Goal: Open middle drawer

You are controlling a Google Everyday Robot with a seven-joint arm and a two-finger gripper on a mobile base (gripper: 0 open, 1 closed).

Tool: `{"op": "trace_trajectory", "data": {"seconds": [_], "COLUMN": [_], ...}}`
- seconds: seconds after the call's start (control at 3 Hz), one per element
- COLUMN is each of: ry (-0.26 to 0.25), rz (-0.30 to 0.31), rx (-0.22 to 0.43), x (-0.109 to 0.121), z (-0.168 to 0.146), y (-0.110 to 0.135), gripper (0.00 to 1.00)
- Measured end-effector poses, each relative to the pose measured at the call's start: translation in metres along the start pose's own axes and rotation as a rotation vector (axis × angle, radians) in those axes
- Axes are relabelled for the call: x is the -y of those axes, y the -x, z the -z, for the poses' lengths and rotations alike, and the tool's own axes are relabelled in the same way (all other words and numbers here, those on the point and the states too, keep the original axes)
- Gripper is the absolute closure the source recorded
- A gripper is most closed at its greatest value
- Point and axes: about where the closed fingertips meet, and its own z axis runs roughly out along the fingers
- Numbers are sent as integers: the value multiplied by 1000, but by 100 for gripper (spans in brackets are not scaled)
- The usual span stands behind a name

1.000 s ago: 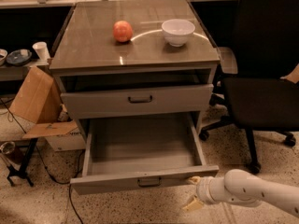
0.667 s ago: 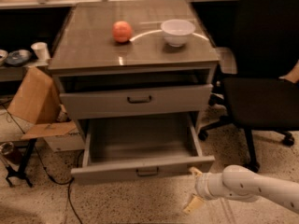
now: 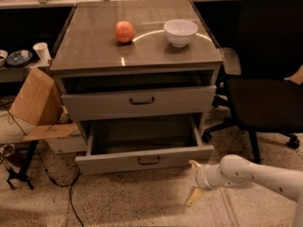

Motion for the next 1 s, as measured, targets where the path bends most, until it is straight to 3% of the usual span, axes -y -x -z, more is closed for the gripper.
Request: {"op": "trace_trajectory", "data": {"seconds": [0.33,0.67,1.0], "ry": [-14,-14,-48], "rz": [33,33,55], "rx": [-3,-3,-31], "x": [34,33,64], "z": [-8,-7,-16], "y": [9,8,20], "gripper": [0,18,42]}}
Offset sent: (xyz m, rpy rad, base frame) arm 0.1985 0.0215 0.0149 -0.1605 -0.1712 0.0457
